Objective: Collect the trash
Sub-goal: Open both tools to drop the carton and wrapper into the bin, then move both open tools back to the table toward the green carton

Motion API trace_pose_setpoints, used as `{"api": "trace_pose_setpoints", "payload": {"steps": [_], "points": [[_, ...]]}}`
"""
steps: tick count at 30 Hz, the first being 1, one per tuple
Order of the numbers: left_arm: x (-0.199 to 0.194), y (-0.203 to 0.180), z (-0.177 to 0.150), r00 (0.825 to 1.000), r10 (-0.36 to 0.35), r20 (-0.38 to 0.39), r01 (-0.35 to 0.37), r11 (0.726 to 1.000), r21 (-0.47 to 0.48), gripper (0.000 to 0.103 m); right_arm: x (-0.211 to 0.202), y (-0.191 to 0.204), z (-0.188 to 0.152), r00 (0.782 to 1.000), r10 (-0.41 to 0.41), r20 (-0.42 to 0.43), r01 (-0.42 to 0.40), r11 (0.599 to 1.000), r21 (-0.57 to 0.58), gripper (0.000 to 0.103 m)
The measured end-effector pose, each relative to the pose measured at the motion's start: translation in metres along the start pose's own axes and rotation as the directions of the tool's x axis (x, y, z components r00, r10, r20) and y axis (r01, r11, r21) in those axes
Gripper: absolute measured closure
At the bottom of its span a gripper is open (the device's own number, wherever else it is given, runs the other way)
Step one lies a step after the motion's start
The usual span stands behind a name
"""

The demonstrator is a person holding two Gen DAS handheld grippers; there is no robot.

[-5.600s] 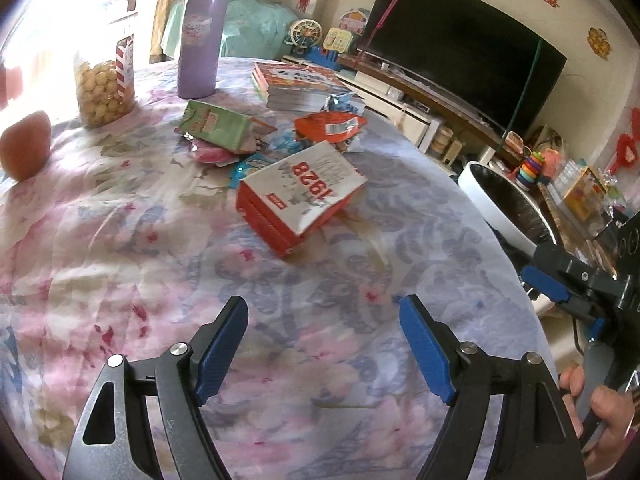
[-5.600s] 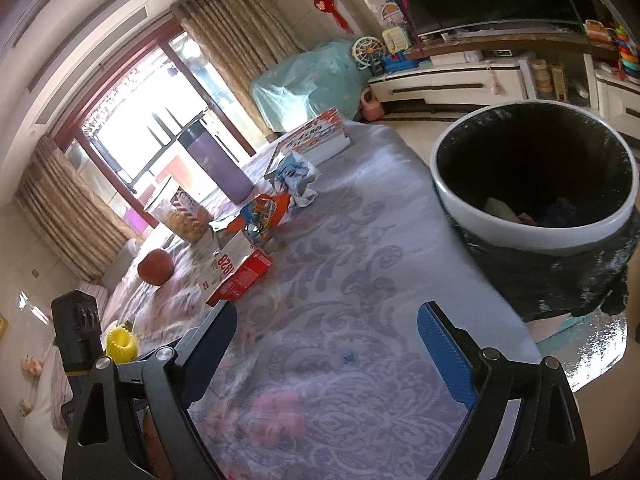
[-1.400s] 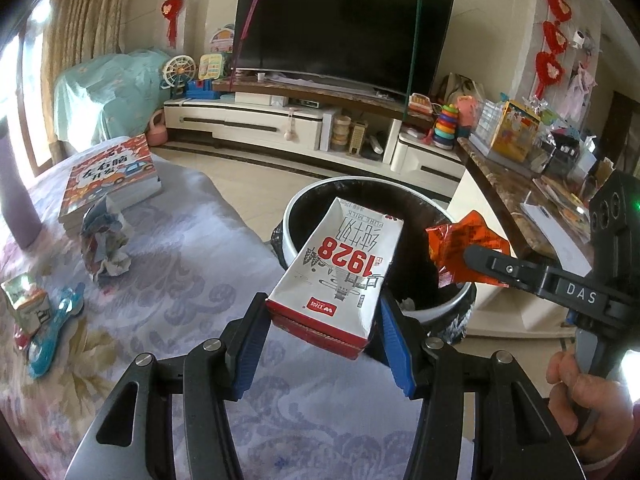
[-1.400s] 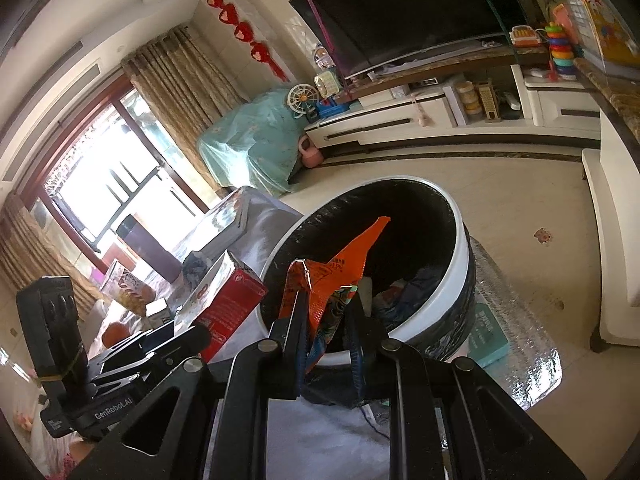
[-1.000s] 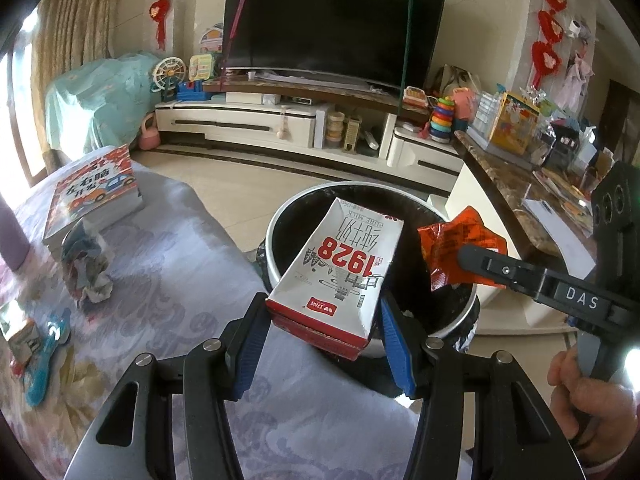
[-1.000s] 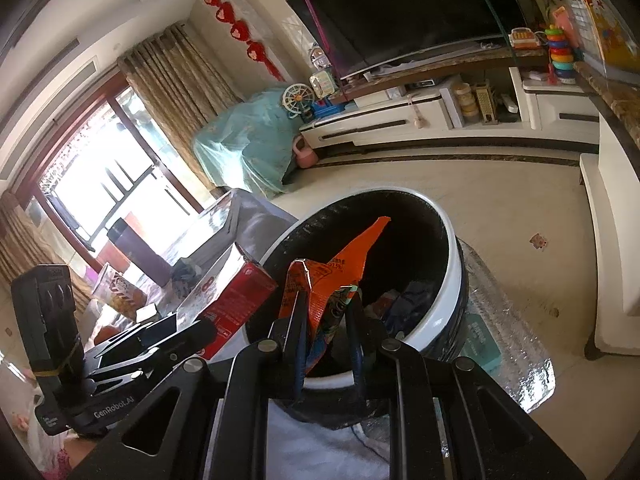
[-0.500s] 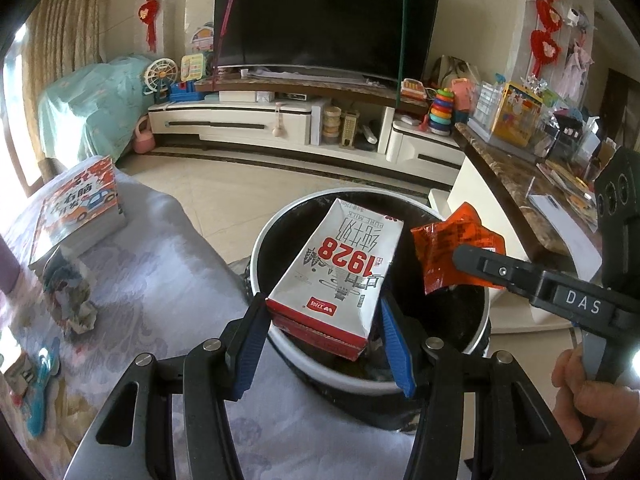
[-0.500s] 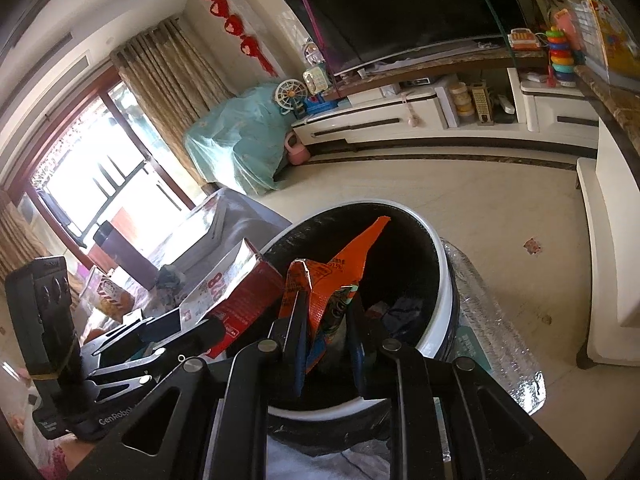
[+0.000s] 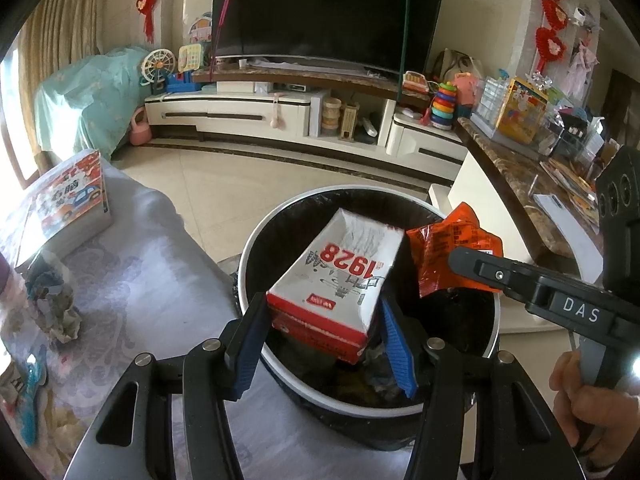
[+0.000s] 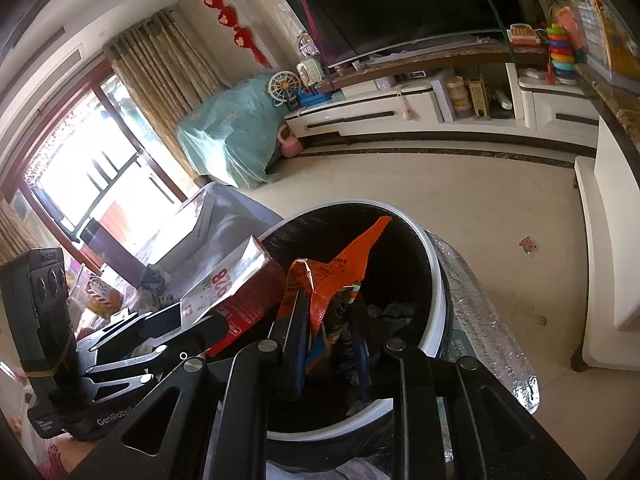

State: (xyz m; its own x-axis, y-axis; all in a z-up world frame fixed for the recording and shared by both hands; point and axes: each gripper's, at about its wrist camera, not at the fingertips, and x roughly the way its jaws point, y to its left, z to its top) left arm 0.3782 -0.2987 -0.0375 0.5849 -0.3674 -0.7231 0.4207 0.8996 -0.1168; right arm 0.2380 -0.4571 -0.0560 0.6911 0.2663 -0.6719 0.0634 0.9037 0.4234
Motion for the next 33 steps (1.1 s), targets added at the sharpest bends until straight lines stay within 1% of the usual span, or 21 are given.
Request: {"api": "trace_pose_setpoints", "payload": {"steps": [3,4,5,6,7,10,12,13,17,19,23,28,33], "points": [[-0.001,-0.001,0.000,1.000,0.005,0.005,-0.005,1.000,0.001,0.049,0.000,-0.001,0.002,1.000,0.001,0.000,-0.001,1.000,0.008,0.076],[-0.002,-0.002,0.000,1.000,0.007,0.009,-0.007,1.000,0.002,0.049,-0.001,0.000,0.002,1.000,-0.002,0.003,0.002,1.000,0.008,0.069],[-0.004,-0.001,0.000,1.000,0.006,0.014,-0.006,1.000,0.000,0.048,-0.003,0.000,0.002,1.000,-0.008,0.009,0.008,1.000,0.007,0.056],[-0.006,0.000,-0.001,1.000,0.009,0.019,-0.008,1.000,-0.005,0.047,-0.003,-0.002,0.003,1.000,-0.004,0.012,0.004,1.000,0.009,0.052],[-0.009,0.001,-0.003,1.000,0.011,0.024,-0.011,1.000,-0.012,0.045,-0.004,-0.003,0.003,1.000,-0.001,0.017,0.000,1.000,0.013,0.048],[-0.019,0.004,-0.013,0.999,0.007,0.041,-0.005,0.999,-0.036,0.044,-0.007,-0.004,0.003,1.000,0.002,0.024,-0.002,1.000,0.021,0.043],[-0.029,0.009,-0.021,0.999,0.015,0.052,-0.012,0.998,-0.058,0.040,-0.011,-0.002,0.002,0.999,0.008,0.035,-0.008,1.000,0.024,0.038],[-0.032,0.011,-0.025,0.998,0.017,0.057,-0.013,0.998,-0.068,0.038,-0.012,-0.001,0.001,0.999,0.009,0.040,-0.010,1.000,0.023,0.035],[-0.047,0.022,-0.050,0.998,0.018,0.064,-0.010,0.992,-0.124,0.037,-0.018,0.007,-0.006,0.998,0.024,0.055,-0.025,0.999,0.026,0.018],[-0.054,0.027,-0.060,0.998,0.027,0.064,-0.018,0.989,-0.145,0.036,-0.020,0.014,-0.010,0.998,0.030,0.059,-0.032,0.999,0.027,0.013],[-0.071,0.039,-0.083,0.996,0.047,0.070,-0.032,0.980,-0.194,0.033,-0.021,0.030,-0.022,0.997,0.058,0.047,-0.059,0.998,0.016,0.013],[-0.094,0.060,-0.103,0.995,0.079,0.068,-0.060,0.969,-0.239,0.033,-0.020,0.048,-0.034,0.996,0.088,0.027,-0.088,0.996,-0.007,0.012],[-0.119,0.080,-0.125,0.991,0.113,0.075,-0.086,0.951,-0.296,0.033,-0.019,0.071,-0.045,0.993,0.118,0.010,-0.118,0.992,-0.032,0.011]]}}
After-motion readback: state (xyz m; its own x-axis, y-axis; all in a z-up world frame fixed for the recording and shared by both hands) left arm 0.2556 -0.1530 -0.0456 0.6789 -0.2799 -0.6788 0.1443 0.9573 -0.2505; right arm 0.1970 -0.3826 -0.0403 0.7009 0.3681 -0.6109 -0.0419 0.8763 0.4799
